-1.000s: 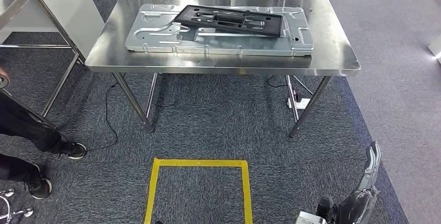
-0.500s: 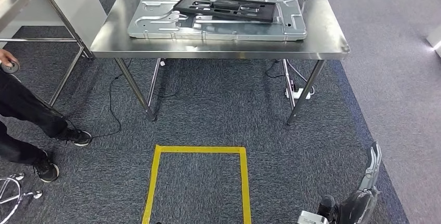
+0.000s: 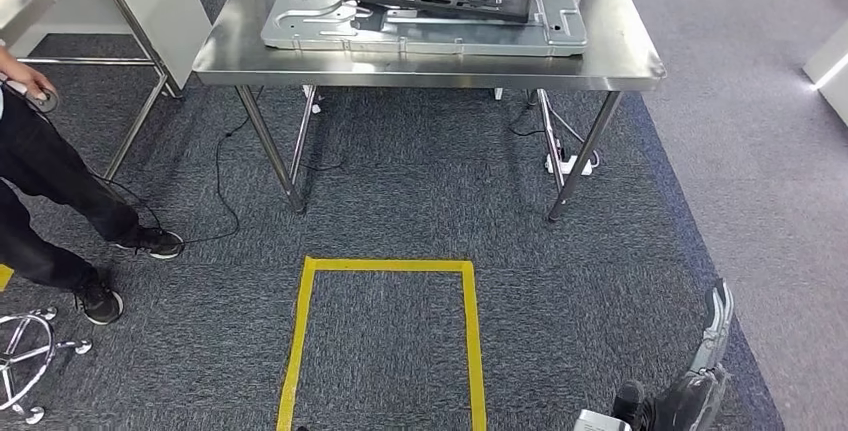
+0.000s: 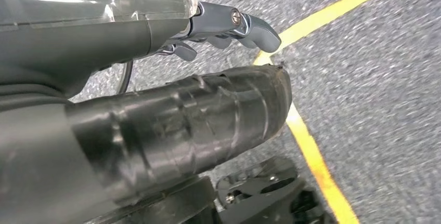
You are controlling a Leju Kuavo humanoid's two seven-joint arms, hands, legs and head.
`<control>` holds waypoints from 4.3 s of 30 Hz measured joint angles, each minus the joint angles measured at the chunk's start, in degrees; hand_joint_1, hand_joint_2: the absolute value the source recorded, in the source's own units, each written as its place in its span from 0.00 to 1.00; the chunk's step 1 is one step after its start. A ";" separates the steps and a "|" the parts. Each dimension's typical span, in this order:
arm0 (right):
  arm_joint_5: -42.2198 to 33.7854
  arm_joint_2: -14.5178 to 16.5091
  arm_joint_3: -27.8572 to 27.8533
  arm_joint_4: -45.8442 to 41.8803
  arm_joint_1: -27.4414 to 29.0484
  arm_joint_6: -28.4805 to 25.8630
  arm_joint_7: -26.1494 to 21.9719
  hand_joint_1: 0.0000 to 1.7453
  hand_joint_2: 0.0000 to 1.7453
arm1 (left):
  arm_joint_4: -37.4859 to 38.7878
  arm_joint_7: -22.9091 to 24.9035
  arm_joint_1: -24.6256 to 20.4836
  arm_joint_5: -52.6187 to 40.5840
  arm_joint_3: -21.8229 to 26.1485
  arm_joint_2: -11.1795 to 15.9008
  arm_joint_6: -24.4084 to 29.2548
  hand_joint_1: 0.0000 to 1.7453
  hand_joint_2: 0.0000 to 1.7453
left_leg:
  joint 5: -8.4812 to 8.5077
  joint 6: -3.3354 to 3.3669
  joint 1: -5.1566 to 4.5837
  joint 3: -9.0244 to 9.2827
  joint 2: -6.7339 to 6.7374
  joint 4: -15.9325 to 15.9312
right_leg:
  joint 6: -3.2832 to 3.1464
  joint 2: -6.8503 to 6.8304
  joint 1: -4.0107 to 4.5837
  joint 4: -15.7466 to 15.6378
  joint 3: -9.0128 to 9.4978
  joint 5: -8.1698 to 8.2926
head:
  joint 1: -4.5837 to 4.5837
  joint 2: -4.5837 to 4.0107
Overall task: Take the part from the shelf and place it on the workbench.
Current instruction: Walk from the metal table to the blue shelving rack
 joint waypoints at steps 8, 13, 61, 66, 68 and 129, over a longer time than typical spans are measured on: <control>0.14 0.14 -0.02 -0.07 0.18 -0.01 -0.03 0.00 0.00 | 0.00 0.00 0.18 0.00 0.02 0.01 0.00 0.00 0.00 | -7.73 -2.46 0.66 -4.31 -0.72 9.39 | -2.65 -0.39 0.19 -4.83 -1.42 1.87 | -0.10 0.00; 0.15 0.15 -0.02 -0.05 0.30 0.10 0.09 0.00 0.00 | 0.00 0.01 0.19 -0.01 0.02 0.00 0.00 0.00 0.00 | -5.98 -2.97 1.28 -0.55 -0.72 12.77 | -2.24 -0.51 0.25 -4.48 -5.48 4.98 | -0.12 0.00; -4.07 4.86 -34.04 45.76 -8.47 23.65 -0.77 0.00 0.00 | 0.02 0.55 0.58 0.37 1.72 -0.47 0.16 0.00 0.00 | -1.96 -0.69 0.93 3.09 2.85 -1.01 | 0.37 -1.83 0.08 -1.55 -2.04 0.57 | 0.03 0.00; -1.96 3.80 -48.50 67.15 -13.88 22.66 -2.49 0.00 0.00 | 0.02 0.81 0.40 0.09 1.86 -0.70 0.19 0.00 0.00 | -2.31 -2.43 1.12 2.93 3.20 -0.31 | -1.48 -1.55 0.56 -4.95 -0.96 1.82 | 0.02 0.00; -1.68 3.72 -51.44 71.92 -14.94 22.40 -2.70 0.00 0.00 | 0.03 0.83 0.49 0.09 2.03 -0.80 0.20 0.00 0.00 | -5.15 -2.93 1.26 1.39 1.07 3.28 | -2.33 -0.70 0.32 -5.33 -1.18 2.53 | -0.02 0.00; 14.63 6.54 -58.88 97.97 -20.39 18.80 26.20 0.00 0.00 | 0.04 0.15 0.58 0.09 4.20 -1.14 0.96 0.00 0.00 | -3.84 -2.22 0.82 4.95 5.48 -0.55 | -1.21 -2.67 0.69 -3.06 -3.44 2.41 | 0.17 0.00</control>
